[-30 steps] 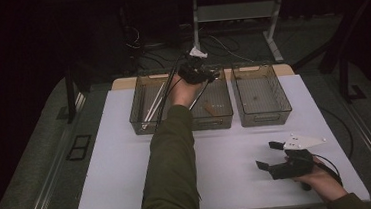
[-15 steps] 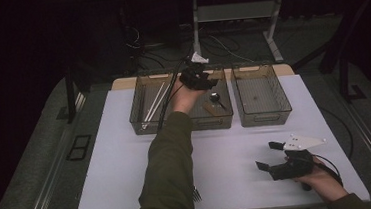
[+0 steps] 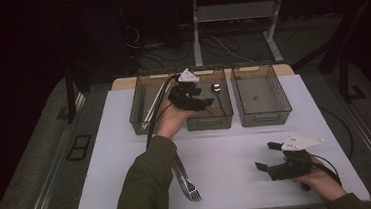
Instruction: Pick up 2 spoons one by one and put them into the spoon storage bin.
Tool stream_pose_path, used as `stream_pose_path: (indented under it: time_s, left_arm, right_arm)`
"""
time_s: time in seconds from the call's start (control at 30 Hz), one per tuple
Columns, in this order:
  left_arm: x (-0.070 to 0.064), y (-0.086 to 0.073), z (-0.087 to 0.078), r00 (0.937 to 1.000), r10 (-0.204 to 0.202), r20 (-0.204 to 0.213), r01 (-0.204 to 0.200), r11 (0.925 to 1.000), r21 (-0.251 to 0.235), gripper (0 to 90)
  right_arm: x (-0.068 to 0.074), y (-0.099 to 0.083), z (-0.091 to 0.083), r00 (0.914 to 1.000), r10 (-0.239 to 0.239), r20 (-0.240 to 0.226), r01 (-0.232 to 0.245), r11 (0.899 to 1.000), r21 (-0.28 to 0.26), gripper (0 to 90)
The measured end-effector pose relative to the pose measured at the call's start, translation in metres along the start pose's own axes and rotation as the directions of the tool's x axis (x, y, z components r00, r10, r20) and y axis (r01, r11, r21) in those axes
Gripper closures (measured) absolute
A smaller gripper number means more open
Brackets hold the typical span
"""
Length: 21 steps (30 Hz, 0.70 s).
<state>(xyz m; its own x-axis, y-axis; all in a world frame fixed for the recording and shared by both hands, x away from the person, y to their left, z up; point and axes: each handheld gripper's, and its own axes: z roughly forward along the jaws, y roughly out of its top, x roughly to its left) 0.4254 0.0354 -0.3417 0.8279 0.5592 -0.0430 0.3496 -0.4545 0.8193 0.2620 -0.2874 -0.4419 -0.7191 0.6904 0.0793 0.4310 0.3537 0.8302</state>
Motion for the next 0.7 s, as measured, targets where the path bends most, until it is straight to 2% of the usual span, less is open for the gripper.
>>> stream_pose_path:
  time_s: [0.1,0.2,0.43,0.5,0.53,0.67,0.7]
  left_arm:
    - [-0.008,-0.013,-0.009,0.9998,-0.003,0.021,0.003,1.0000,0.007,37.9]
    - [-0.013,-0.029,-0.018,0.9994,0.004,0.033,-0.005,0.9997,0.023,42.9]
    - [-0.023,-0.068,-0.039,0.9972,0.002,0.075,-0.005,0.9993,0.038,63.0]
    - [-0.024,-0.073,-0.042,0.9970,0.004,0.077,-0.007,0.9991,0.042,69.1]
    - [-0.026,-0.084,-0.047,0.9968,0.006,0.079,-0.010,0.9988,0.048,72.6]
    - [-0.032,-0.104,-0.058,0.9961,0.012,0.088,-0.018,0.9975,0.069,86.0]
    - [-0.032,-0.104,-0.058,0.9961,0.012,0.088,-0.018,0.9975,0.069,88.7]
  right_arm:
    - [0.000,0.000,0.001,1.0000,0.004,0.001,-0.004,1.000,0.003,13.2]
    - [0.000,-0.001,0.001,1.0000,0.004,0.002,-0.004,1.000,0.007,13.2]
    - [0.000,-0.001,0.002,1.0000,0.006,0.004,-0.007,1.000,0.010,13.2]
    - [-0.001,-0.001,0.002,1.0000,0.007,0.004,-0.007,1.000,0.011,13.2]
    - [-0.001,-0.001,0.002,1.0000,0.007,0.006,-0.007,1.000,0.011,13.2]
    - [-0.001,-0.001,0.003,0.9999,0.010,0.007,-0.010,1.000,0.013,13.2]
    - [-0.001,-0.001,0.003,0.9999,0.009,0.007,-0.010,1.000,0.013,13.2]
